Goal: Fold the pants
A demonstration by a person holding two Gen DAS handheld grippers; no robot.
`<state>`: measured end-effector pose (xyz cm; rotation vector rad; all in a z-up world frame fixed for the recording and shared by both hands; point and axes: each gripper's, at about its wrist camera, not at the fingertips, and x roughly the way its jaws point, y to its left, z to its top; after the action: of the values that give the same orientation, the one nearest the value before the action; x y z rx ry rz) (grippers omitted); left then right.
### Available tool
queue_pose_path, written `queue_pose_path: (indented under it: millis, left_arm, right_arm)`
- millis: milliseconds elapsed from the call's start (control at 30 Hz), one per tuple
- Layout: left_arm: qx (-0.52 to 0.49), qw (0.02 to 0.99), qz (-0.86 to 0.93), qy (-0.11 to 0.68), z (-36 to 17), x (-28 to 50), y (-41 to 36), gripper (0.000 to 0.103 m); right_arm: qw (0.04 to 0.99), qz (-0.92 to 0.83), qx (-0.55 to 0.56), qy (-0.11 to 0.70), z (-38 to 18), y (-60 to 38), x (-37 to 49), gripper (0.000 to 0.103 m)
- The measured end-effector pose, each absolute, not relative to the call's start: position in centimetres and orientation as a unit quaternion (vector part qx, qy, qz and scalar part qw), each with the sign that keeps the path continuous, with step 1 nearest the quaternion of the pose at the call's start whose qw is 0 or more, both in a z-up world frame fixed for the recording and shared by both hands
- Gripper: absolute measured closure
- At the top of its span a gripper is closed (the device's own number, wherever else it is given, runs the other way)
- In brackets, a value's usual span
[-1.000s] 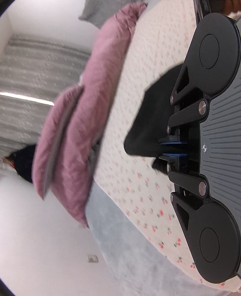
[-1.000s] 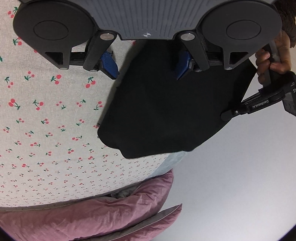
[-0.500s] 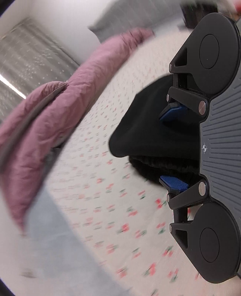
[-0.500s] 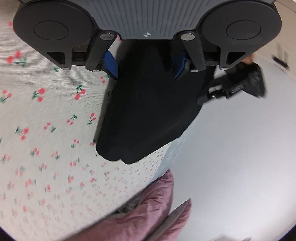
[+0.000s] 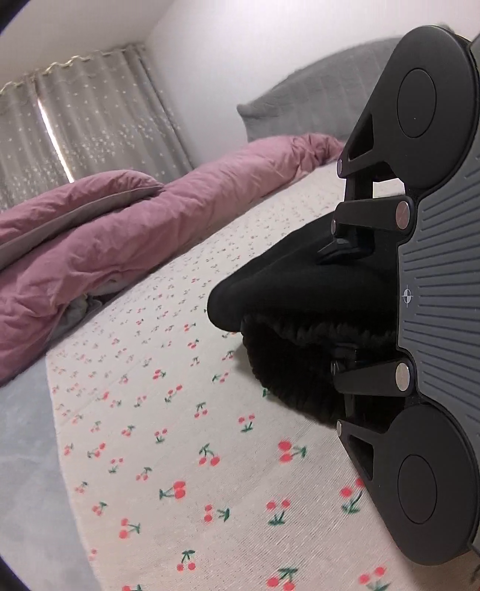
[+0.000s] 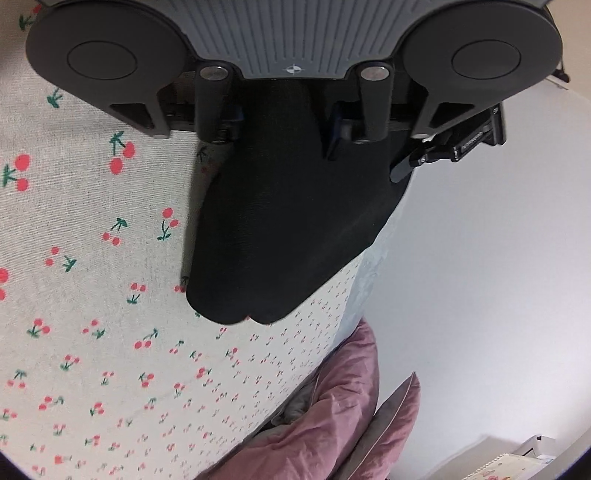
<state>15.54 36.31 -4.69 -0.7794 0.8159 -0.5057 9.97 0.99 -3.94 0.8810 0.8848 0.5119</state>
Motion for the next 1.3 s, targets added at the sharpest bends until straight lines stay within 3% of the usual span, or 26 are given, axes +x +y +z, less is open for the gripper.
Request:
queue_pose_path:
  millis: [67, 567, 967, 1100, 1133, 1200, 1300]
  left_arm:
    - [-0.340, 0.828, -0.233, 0.380, -3.8, 15.2, 35.2, 0.071]
    - [-0.299, 0.807, -0.306, 0.408, -2.0, 16.1, 19.8, 0.079]
    - [-0.316, 0.804, -0.350, 0.362, -2.8, 18.6, 8.8, 0.080]
    - [-0.280, 0.841, -0.317, 0.336, -3.3, 20.3, 7.1, 0.071]
    - [-0.259, 0.854, -0.304, 0.333, -3.8, 20.6, 6.6, 0.070]
    - [-0.224, 0.874, -0.287, 0.323, -4.4, 20.7, 5.9, 0.046]
    - [-0.185, 0.891, -0.281, 0.304, -3.1, 19.7, 5.9, 0.046]
  right_arm:
    - [0.776, 0.239, 0.420, 0.405, -3.5, 0.3, 9.5, 0.076]
    - [0.802, 0.152, 0.432, 0.383, -0.9, -12.2, 4.3, 0.077]
    - [0.868, 0.103, 0.392, 0.288, 0.8, -22.1, 2.3, 0.076]
    - [0.897, 0.090, 0.346, 0.261, 0.4, -23.2, 4.3, 0.067]
    - [0.900, 0.060, 0.338, 0.268, -0.5, -23.6, 4.7, 0.056]
    - [0.893, -0.008, 0.335, 0.299, -2.7, -24.5, 5.7, 0.051]
    - [0.890, -0.026, 0.342, 0.302, -3.9, -25.0, 5.7, 0.049]
